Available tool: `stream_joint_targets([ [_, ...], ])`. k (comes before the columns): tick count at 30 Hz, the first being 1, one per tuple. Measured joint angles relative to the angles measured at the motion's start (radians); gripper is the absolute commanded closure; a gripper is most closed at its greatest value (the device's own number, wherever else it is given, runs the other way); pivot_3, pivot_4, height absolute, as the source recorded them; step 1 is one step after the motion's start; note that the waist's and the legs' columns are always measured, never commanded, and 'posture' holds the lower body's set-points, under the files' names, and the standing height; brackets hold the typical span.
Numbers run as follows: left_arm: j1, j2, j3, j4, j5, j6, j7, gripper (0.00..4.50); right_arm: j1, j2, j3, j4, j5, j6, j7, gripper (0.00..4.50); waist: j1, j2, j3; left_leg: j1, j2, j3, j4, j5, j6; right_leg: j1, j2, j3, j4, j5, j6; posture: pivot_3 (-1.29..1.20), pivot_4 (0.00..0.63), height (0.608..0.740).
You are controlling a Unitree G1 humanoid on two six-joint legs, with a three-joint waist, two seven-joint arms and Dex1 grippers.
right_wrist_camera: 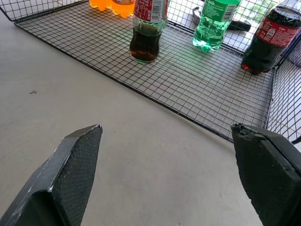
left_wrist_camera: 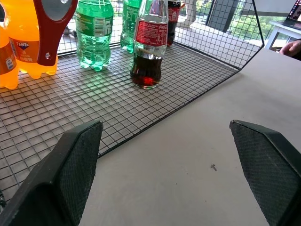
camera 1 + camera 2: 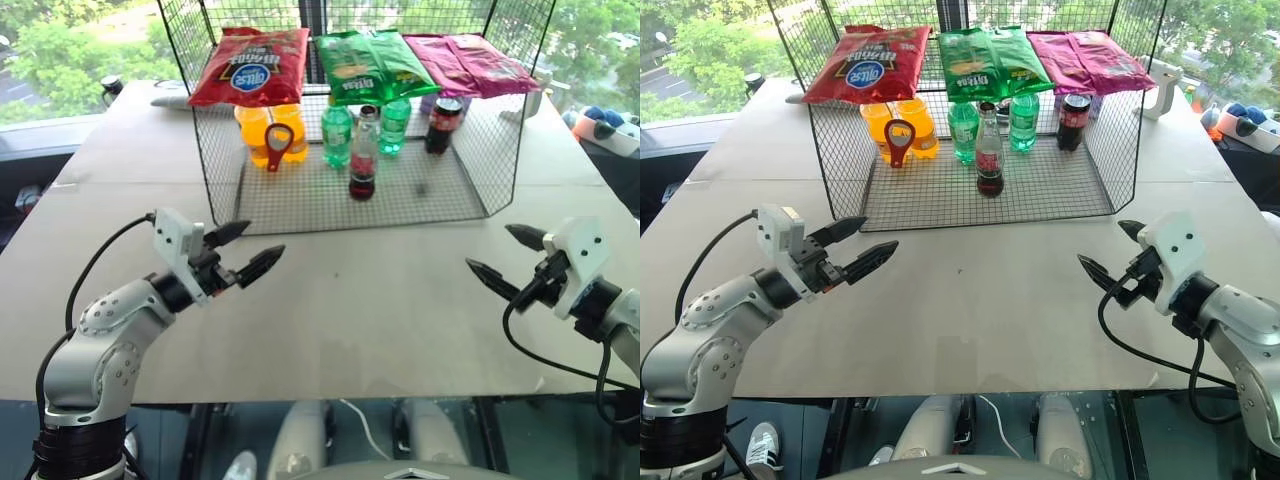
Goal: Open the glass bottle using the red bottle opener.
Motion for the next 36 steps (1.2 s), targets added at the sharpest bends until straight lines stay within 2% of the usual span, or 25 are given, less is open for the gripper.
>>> stream_joint_targets([
  [3,-0.005,-0.005,0.000,-0.001,-0.005,0.004,0.014,0.00,0.004,0.009,-0.003,0.011,0.008,-0.032,0.010,0.06,0.004,0.000,0.000,0.000,0.000,0.000,0.000,0.000,0.000,0.000,0.000,0.000,0.000,0.000,0.000,0.00,0.150,0.740],
  [5,-0.033,-0.021,0.000,-0.001,-0.007,0.007,0.047,0.00,-0.002,0.054,-0.009,0.018,0.036,-0.085,0.022,0.06,0.008,0.000,0.000,0.000,0.000,0.000,0.000,0.000,0.000,0.000,0.001,0.000,0.000,0.000,0.000,0.00,0.150,0.740],
  [11,-0.112,-0.035,0.001,0.026,0.003,0.018,0.132,0.00,-0.069,0.086,-0.013,0.000,0.205,-0.153,0.079,0.06,0.009,0.000,0.000,0.001,0.000,-0.001,0.001,0.000,0.000,0.002,0.001,0.000,0.000,0.000,0.000,0.00,0.150,0.740],
  [16,-0.208,-0.027,-0.003,0.077,0.014,0.068,0.184,0.00,-0.129,0.091,-0.013,-0.054,0.295,-0.189,0.073,0.06,0.009,-0.001,0.000,0.001,0.000,-0.002,0.001,0.000,0.000,0.003,0.001,-0.001,0.000,0.000,0.000,0.00,0.150,0.740],
  [29,-0.381,-0.001,-0.098,0.182,0.106,0.110,0.184,0.00,-0.098,0.075,0.011,-0.107,0.315,-0.196,0.003,0.06,0.010,-0.001,0.000,0.001,-0.001,-0.001,0.001,0.000,0.000,0.004,0.002,-0.001,0.000,0.000,0.000,0.00,0.150,0.740],
  [36,-0.579,0.002,-0.207,0.436,0.238,0.064,0.138,0.00,-0.039,0.068,0.019,-0.115,0.297,-0.229,0.005,0.06,0.010,-0.002,0.000,0.001,-0.002,-0.001,0.002,0.000,0.000,0.004,0.002,-0.002,0.000,0.002,0.003,0.00,0.150,0.740],
])
